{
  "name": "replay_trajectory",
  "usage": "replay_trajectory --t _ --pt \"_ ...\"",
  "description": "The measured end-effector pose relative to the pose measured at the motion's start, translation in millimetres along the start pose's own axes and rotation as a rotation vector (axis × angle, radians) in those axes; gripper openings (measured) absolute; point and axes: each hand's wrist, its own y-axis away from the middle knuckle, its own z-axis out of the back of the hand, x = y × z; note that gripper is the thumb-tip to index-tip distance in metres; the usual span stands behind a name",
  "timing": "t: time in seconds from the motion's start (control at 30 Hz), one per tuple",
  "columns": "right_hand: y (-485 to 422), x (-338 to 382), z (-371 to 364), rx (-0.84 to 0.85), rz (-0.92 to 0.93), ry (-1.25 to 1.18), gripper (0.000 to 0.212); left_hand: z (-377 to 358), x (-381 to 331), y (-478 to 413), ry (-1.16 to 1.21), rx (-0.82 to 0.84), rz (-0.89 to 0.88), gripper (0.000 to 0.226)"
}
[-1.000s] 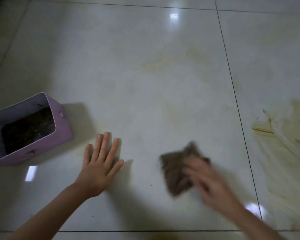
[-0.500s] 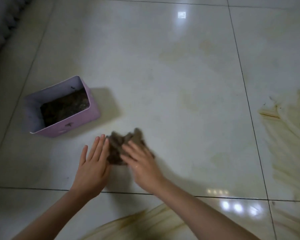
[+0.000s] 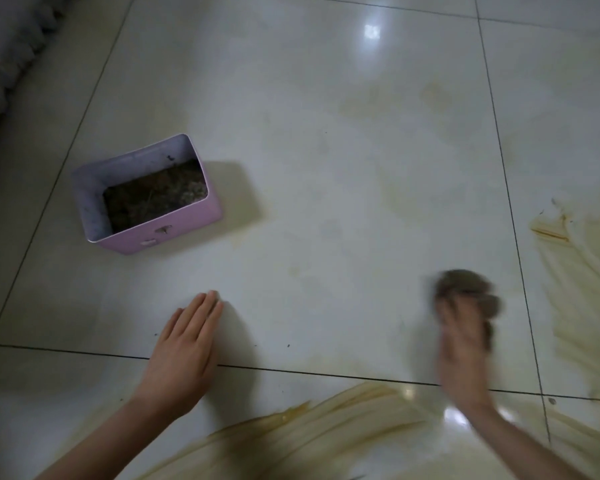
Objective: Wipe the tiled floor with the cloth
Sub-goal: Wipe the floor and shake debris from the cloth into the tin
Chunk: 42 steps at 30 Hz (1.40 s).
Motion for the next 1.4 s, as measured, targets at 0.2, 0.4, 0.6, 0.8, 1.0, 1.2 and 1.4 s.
replay_trajectory --t 0.2,0.4,0.6,0.8,1.0,1.2,1.4 --pt "45 156 -68 0.413 0.46 -0.336 0.054 -2 6 1 0.056 -0.01 -0.01 0.066" --pt "-16 111 -17 0.441 0.34 -0.387 0.042 5 29 8 0.051 -0.027 0.033 0.063" --pt "21 61 -13 0.334 0.064 -0.053 0.046 0 61 32 0.099 -0.01 0.136 0.062" --pt "80 213 -80 0.415 0.168 -0.223 0.063 8 71 49 0.087 0.032 0.221 0.068" --pt "19 224 -52 0.719 0.369 -0.184 0.07 19 86 56 0.028 0.122 0.313 0.069" --pt "-4 158 -9 0.741 0.392 0.249 0.063 26 102 55 0.032 0.136 0.28 0.066" --pt "15 199 -11 0.884 0.254 0.413 0.087 47 111 49 -0.089 0.313 0.133 0.051"
